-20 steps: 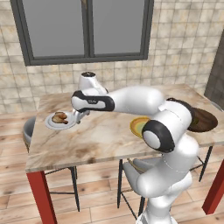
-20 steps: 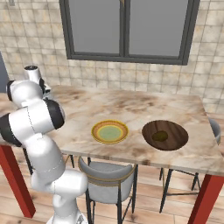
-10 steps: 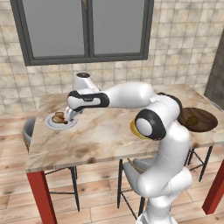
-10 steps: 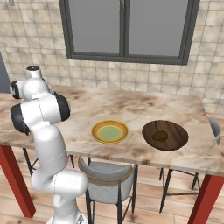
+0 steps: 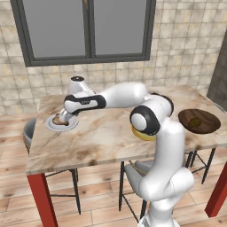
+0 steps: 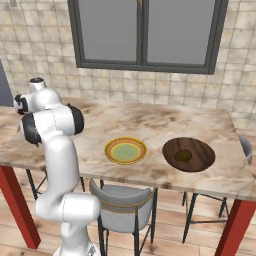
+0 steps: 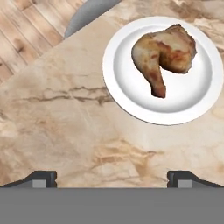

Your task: Pick the chicken drumstick and avocado from their plates and place them in the bowl. Then put the bowl in the fridge.

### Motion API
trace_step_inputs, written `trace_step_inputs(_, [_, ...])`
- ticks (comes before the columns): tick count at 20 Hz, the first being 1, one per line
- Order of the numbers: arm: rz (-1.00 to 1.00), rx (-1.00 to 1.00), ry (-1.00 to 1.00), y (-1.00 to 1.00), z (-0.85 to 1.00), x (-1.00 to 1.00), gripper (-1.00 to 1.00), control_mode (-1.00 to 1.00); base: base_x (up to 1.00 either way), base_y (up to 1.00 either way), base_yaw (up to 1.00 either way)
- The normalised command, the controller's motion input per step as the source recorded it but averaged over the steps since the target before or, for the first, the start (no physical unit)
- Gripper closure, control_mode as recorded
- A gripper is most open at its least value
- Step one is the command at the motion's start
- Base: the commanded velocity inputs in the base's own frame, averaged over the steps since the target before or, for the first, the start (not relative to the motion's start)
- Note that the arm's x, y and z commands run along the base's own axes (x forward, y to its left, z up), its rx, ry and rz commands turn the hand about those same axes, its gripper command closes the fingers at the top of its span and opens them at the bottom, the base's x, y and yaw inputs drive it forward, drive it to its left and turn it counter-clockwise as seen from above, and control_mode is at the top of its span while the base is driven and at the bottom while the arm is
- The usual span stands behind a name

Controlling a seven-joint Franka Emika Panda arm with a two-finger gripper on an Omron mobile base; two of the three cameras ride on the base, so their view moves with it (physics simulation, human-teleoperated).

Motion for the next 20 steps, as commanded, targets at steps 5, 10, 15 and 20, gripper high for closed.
trace_step_inputs(5, [-0.06, 0.00, 0.00, 0.12, -0.27, 0.30, -1.00, -1.00, 0.00, 0.00, 0.00])
trace_step_inputs(10, [-0.05, 0.00, 0.00, 0.05, -0.24, 0.34, -1.00, -1.00, 0.00, 0.00, 0.00])
trace_step_inputs(15, [-0.05, 0.00, 0.00, 0.05, -0.18, 0.34, -1.00, -1.00, 0.00, 0.00, 0.00])
trace_step_inputs(20, [-0.04, 0.00, 0.00, 0.07, -0.15, 0.31, -1.00, -1.00, 0.00, 0.00, 0.00])
